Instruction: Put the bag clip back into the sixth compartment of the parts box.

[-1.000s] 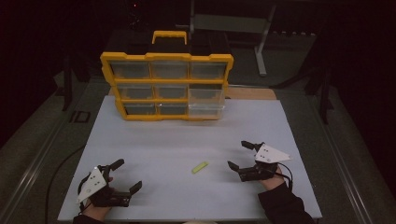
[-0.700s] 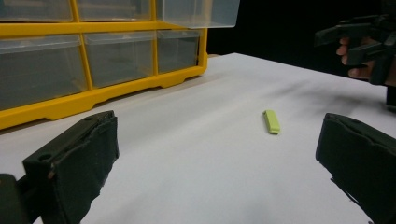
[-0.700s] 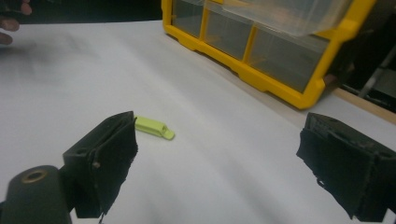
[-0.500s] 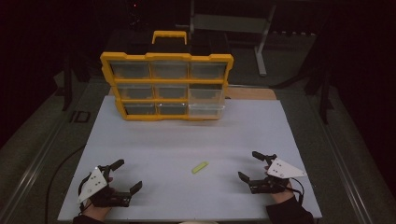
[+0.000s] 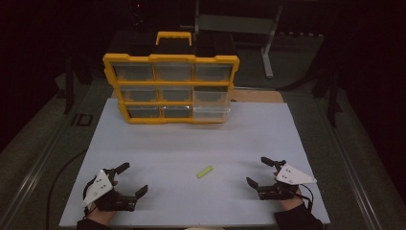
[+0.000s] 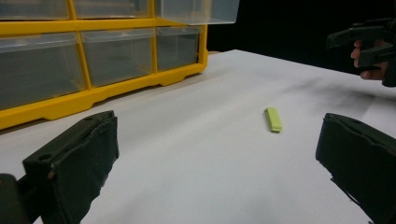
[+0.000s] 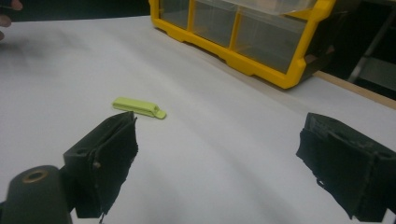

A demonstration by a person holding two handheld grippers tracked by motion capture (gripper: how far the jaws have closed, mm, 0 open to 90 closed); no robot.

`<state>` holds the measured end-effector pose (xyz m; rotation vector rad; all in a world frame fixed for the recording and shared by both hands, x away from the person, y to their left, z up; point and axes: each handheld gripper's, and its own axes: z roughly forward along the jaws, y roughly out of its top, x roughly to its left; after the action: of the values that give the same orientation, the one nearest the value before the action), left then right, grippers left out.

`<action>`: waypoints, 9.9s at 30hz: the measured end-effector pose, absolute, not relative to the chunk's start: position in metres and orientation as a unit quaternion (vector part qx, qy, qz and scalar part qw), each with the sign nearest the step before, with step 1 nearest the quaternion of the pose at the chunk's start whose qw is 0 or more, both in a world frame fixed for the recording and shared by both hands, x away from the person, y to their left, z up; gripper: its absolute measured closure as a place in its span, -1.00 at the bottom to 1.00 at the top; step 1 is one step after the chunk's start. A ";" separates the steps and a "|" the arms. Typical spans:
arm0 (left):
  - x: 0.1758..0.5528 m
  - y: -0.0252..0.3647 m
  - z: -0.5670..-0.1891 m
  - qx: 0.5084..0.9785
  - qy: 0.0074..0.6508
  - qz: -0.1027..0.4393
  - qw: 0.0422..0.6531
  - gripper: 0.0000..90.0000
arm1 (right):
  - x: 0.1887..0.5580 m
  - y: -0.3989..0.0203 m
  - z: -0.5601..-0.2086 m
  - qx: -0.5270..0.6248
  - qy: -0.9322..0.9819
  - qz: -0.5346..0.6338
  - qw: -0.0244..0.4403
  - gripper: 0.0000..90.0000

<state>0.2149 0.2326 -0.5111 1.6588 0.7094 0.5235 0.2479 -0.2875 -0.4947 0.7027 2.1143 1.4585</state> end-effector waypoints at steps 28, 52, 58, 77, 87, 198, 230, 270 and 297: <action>0.232 0.207 -0.441 0.730 0.284 0.196 0.590 -0.99 | 0.247 -0.289 -0.487 0.253 0.757 0.546 0.254 -0.71; 0.267 0.125 -0.444 0.763 0.249 0.166 0.572 -0.99 | 0.244 -0.287 -0.485 0.245 0.755 0.555 0.250 -0.72; 0.277 0.108 -0.447 0.770 0.258 0.161 0.561 -0.99 | 0.245 -0.288 -0.485 0.245 0.753 0.558 0.247 -0.72; 0.291 0.061 -0.477 0.827 0.242 0.099 0.497 -0.99 | 0.246 -0.287 -0.487 0.241 0.756 0.557 0.244 -0.72; 0.298 0.055 -0.501 0.846 0.262 0.085 0.456 -0.82 | 0.245 -0.286 -0.486 0.239 0.758 0.556 0.244 -0.71; 0.359 0.060 -0.288 0.900 0.007 0.056 0.433 0.75 | 0.243 -0.285 -0.483 0.231 0.754 0.562 0.252 -0.71; 0.428 0.059 -0.252 0.857 0.028 0.111 0.502 0.75 | 0.244 -0.286 -0.483 0.229 0.754 0.562 0.252 -0.71; 0.476 0.040 -0.322 0.901 0.180 0.090 0.383 0.75 | 0.246 -0.286 -0.485 0.227 0.756 0.563 0.243 -0.71; 0.444 0.066 -0.313 0.882 0.201 0.067 0.422 -1.00 | 0.245 -0.285 -0.483 0.227 0.756 0.563 0.244 -0.71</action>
<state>0.4441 0.0655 -0.3126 2.2081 0.5025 0.1666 0.2445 -0.2854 -0.4833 0.6186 2.0657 1.5367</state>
